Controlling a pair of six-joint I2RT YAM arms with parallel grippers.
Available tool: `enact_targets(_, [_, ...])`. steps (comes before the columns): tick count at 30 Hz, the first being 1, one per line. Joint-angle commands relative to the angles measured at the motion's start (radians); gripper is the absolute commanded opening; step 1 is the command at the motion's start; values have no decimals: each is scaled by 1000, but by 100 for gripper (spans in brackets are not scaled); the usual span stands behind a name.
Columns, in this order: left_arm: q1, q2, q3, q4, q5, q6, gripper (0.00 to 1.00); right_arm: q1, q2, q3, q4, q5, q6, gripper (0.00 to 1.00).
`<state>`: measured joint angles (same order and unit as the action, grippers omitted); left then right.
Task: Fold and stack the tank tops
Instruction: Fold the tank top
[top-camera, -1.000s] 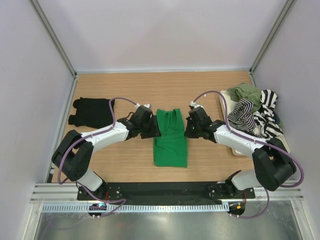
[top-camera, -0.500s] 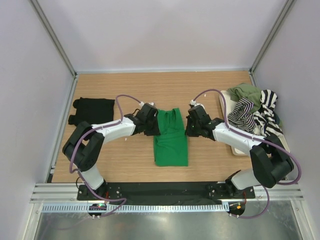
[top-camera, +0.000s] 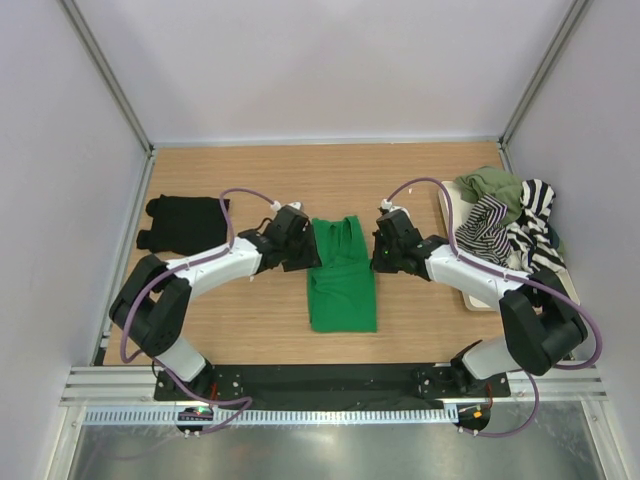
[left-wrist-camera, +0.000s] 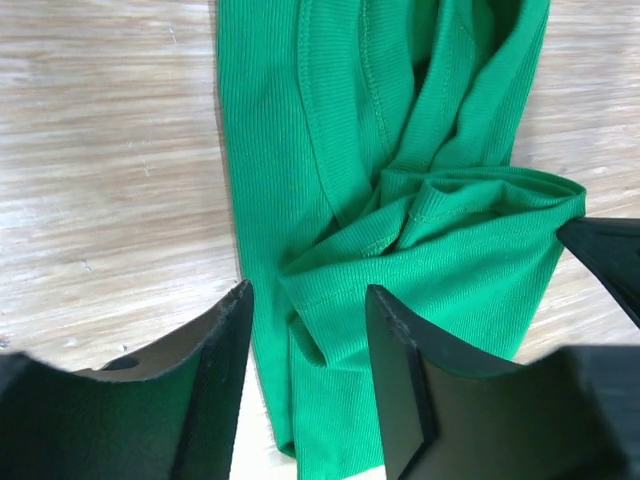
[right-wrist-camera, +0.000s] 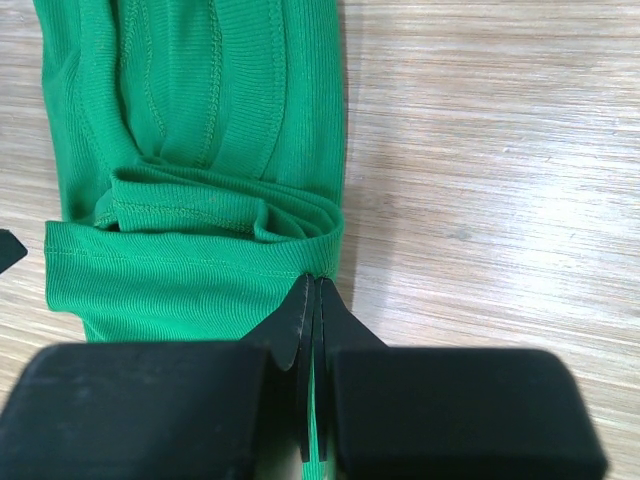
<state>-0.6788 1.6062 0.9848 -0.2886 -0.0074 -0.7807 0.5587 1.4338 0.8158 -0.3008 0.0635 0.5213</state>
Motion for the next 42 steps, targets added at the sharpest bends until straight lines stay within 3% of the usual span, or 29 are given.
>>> enact_targets(1, [-2,-14,-20,17,4,-15,46,-6,5,37,32,-4,0,1])
enact_targets(5, [-1,26,-9,20,49,-23,37,-6,8,48,29,-11,2,1])
enact_targets(12, [-4,55,-28,45,70,-41,36,-6,8,48,29,-13,2,1])
enact_targets(18, [-4,63,-21,68,93,-42,10,-8,10,48,29,-14,2,1])
enact_targets(19, [-4,61,-12,66,90,-35,0,-6,8,49,29,-16,3,1])
enact_targets(32, [-2,-46,15,22,-34,0,0,-16,-26,28,43,-4,6,1])
enact_targets(42, [-4,7,51,34,-75,34,0,-20,3,37,58,4,8,1])
